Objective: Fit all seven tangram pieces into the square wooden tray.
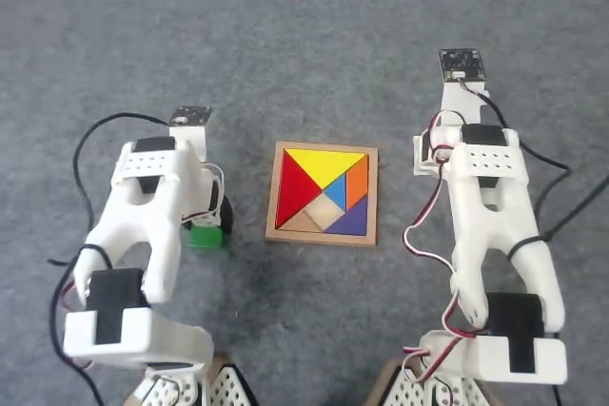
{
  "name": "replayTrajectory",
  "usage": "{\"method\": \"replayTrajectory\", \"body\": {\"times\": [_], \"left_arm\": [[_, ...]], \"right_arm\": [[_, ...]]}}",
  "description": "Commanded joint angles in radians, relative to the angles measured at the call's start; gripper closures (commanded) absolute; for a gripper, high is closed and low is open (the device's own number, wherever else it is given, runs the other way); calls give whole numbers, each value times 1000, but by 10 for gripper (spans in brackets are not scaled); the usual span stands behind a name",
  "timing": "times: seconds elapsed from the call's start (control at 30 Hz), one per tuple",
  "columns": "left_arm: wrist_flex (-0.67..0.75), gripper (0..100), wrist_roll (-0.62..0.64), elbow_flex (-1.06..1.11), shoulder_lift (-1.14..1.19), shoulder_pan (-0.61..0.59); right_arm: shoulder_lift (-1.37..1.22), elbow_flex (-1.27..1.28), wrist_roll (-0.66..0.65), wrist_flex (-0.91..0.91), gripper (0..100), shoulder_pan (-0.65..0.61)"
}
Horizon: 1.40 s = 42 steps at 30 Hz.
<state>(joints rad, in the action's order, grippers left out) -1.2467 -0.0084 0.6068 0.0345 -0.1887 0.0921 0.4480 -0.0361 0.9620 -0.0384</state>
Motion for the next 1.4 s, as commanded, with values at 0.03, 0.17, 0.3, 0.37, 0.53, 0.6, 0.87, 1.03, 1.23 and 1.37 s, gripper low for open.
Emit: {"method": "replayTrajectory", "body": {"times": [0.03,0.17,0.3,0.37,0.53,0.6,0.87,1.03,1.23,1.37], "left_arm": [[-41,990,5,-51,-121,5],[-86,990,-5,-53,-316,61],[-120,989,-98,-87,-423,175],[-137,988,-144,-137,-416,221],[-141,988,-232,-295,-276,304],[-135,988,-259,-366,-186,344],[-46,988,-296,-556,204,543],[-14,988,-269,-615,330,580],[15,987,-221,-642,393,585],[14,972,-226,-642,410,591]], "right_arm": [[15,-12,2,-19,971,1],[15,-12,2,-19,971,1],[16,-12,2,-19,971,1],[16,-12,2,-19,971,1],[16,-12,2,-19,971,5],[16,-12,2,-19,971,7],[16,-6,51,-19,971,10],[16,-8,54,-19,971,10],[16,-11,54,-19,971,10],[16,-11,52,-19,971,10]]}}
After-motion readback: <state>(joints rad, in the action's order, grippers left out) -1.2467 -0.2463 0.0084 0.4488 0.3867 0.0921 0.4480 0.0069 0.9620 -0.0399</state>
